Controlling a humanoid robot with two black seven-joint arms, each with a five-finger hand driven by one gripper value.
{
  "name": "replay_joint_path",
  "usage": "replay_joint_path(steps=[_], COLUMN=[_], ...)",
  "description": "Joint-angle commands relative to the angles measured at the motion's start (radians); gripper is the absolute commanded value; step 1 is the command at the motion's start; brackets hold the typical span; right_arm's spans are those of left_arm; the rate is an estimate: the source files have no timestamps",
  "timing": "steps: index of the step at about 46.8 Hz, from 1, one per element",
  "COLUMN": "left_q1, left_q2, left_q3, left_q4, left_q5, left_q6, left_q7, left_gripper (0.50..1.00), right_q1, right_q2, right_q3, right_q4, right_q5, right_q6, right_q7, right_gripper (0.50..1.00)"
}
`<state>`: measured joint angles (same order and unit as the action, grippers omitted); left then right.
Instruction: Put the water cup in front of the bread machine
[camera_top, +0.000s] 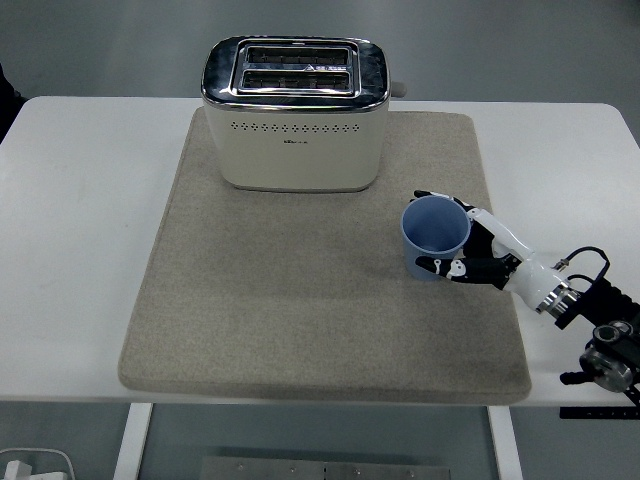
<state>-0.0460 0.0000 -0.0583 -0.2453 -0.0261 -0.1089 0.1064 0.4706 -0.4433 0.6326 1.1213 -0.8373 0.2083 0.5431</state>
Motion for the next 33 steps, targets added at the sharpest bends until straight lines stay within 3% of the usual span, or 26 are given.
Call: replay_joint_path(steps=[1, 3, 8, 12, 18, 23, 33], left_q1=[0.0, 0.0, 0.0, 0.0, 0.0, 0.0, 0.0], left_q2=[0.0, 0.0, 0.0, 0.0, 0.0, 0.0, 0.0], left_q3=[0.0, 0.0, 0.0, 0.0, 0.0, 0.0, 0.0], left_q4=[0.0, 0.0, 0.0, 0.0, 0.0, 0.0, -0.006], left_q5=[0.0, 0.0, 0.0, 0.0, 0.0, 0.0, 0.0], left_q6=[0.0, 0.0, 0.0, 0.0, 0.0, 0.0, 0.0], left_q7=[-0.001, 0.001, -0.001, 0.0, -0.001, -0.001, -0.001], left_gripper=[1.0, 1.0, 1.0, 1.0, 1.0, 1.0, 1.0], right_q1=[0.0, 0.0, 0.0, 0.002, 0.022, 0.029, 0.074], right_q2=[0.0, 0.0, 0.0, 0.002, 0.018, 0.037, 0.11], right_q3=[0.001, 0.001, 0.001, 0.001, 0.001, 0.006, -0.022], right_q4=[0.0, 0.0, 0.0, 0.0, 0.0, 0.002, 0.002], right_q5=[-0.002, -0.002, -0.002, -0.002, 0.003, 0.003, -0.006], right_q6=[0.002, 0.0, -0.001, -0.001, -0.009, -0.012, -0.03], right_q7=[0.0, -0.002, -0.002, -0.002, -0.003, -0.038, -0.055], right_gripper=[0.756, 0.744, 0.658, 0.644, 0.643, 0.643, 0.648])
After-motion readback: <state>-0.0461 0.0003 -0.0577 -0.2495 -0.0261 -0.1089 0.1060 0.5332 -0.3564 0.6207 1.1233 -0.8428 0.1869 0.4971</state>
